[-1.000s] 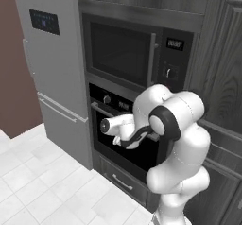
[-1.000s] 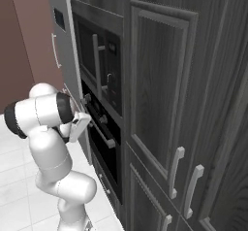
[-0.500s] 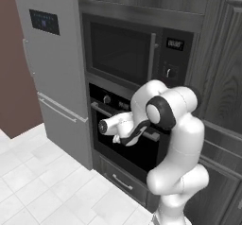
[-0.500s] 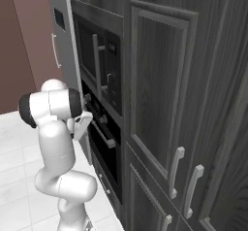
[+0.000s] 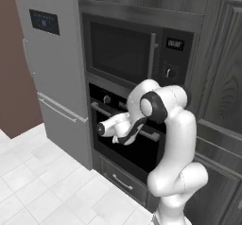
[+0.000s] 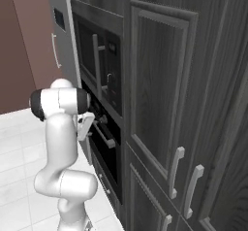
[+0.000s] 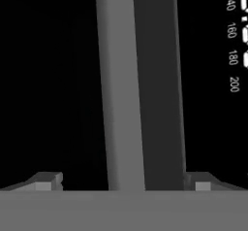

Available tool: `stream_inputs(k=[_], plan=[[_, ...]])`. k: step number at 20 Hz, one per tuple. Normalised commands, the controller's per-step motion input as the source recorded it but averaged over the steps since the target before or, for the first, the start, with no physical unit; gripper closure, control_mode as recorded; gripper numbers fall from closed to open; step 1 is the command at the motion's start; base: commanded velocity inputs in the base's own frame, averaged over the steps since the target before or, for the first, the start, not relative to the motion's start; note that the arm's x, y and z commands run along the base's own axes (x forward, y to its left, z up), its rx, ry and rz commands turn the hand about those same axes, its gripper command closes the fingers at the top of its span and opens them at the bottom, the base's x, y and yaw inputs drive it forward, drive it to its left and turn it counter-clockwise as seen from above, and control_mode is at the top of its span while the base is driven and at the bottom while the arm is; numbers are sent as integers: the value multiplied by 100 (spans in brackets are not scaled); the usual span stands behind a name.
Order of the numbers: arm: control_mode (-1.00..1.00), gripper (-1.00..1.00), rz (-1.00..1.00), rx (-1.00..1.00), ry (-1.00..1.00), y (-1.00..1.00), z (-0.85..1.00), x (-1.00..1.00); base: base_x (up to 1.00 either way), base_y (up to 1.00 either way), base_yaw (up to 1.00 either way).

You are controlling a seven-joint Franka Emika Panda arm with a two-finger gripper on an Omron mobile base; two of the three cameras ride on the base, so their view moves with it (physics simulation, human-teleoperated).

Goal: Take the baked cake out of the oven and place it on the plate for cooling. Then close the oven door.

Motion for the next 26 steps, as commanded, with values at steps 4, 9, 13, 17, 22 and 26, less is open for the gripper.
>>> stream_inputs(k=[4,9,13,17,22,26], plan=[[-100,-100,1,-6,-1,-3,-30,35,0,0,0],[-100,-100,0,-6,-2,-12,-28,32,0,0,0],[-100,-100,1,-2,0,-9,-24,30,0,0,0],[-100,100,3,0,1,-1,-23,23,0,0,0],[-100,100,6,0,10,1,-34,11,0,0,0],[-100,100,9,4,19,31,-51,0,0,0,0]])
